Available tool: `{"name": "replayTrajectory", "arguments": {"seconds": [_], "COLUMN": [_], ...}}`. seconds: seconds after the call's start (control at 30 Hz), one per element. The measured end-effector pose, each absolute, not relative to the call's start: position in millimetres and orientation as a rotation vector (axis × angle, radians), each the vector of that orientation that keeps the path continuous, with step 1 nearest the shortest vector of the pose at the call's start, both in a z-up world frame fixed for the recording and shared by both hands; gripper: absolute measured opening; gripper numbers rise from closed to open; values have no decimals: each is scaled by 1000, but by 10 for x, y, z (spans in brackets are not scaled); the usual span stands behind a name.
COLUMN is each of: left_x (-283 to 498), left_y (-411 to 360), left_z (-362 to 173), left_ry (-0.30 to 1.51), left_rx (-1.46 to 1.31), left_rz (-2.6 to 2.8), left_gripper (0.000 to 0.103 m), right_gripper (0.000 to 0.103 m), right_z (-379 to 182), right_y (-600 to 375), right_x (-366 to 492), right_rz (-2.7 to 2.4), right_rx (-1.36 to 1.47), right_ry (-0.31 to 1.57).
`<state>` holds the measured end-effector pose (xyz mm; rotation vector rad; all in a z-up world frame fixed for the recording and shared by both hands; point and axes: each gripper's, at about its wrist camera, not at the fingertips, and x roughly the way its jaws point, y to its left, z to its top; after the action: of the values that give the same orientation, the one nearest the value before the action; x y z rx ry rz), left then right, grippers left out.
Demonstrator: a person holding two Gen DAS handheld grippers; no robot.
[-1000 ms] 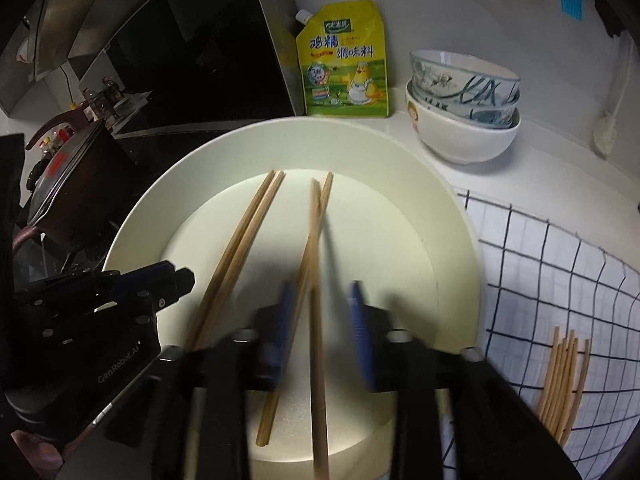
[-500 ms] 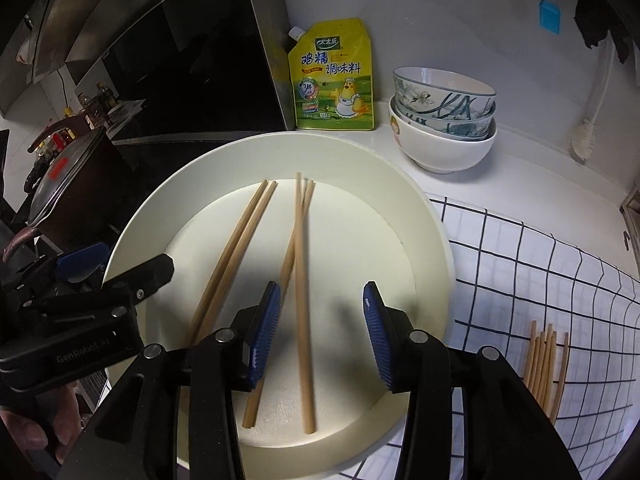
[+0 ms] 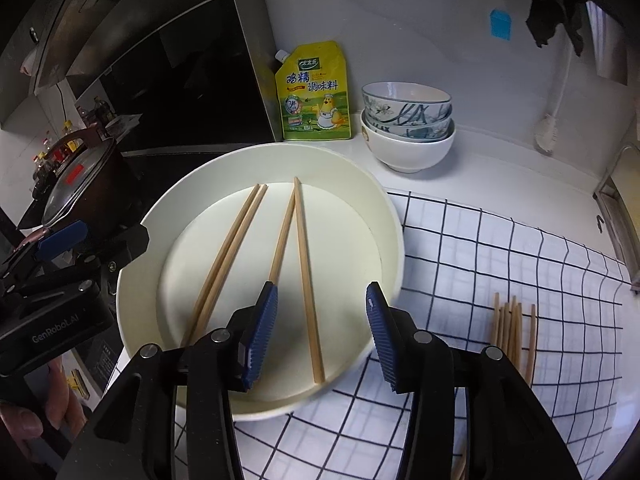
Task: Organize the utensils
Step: 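Withdraw both open tools from the dish back toward the chopstick pile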
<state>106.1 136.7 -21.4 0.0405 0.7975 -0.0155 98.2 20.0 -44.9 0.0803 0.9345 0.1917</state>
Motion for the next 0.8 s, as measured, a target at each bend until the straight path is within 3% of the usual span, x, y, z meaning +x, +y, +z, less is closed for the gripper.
{"name": "replayTrajectory", "arguments": {"seconds": [0.8], "left_x": [413], "left_y": [161], "left_z": [-204], "left_ry": [840], "left_rx": [112], "left_rz": [-204], "left_gripper": [96], "right_gripper": [49], "right_z": [-576], "right_y": [-1242], "right_x": [42], "right_rz": [-33], "right_rx": [158], "right_ry": [971]}}
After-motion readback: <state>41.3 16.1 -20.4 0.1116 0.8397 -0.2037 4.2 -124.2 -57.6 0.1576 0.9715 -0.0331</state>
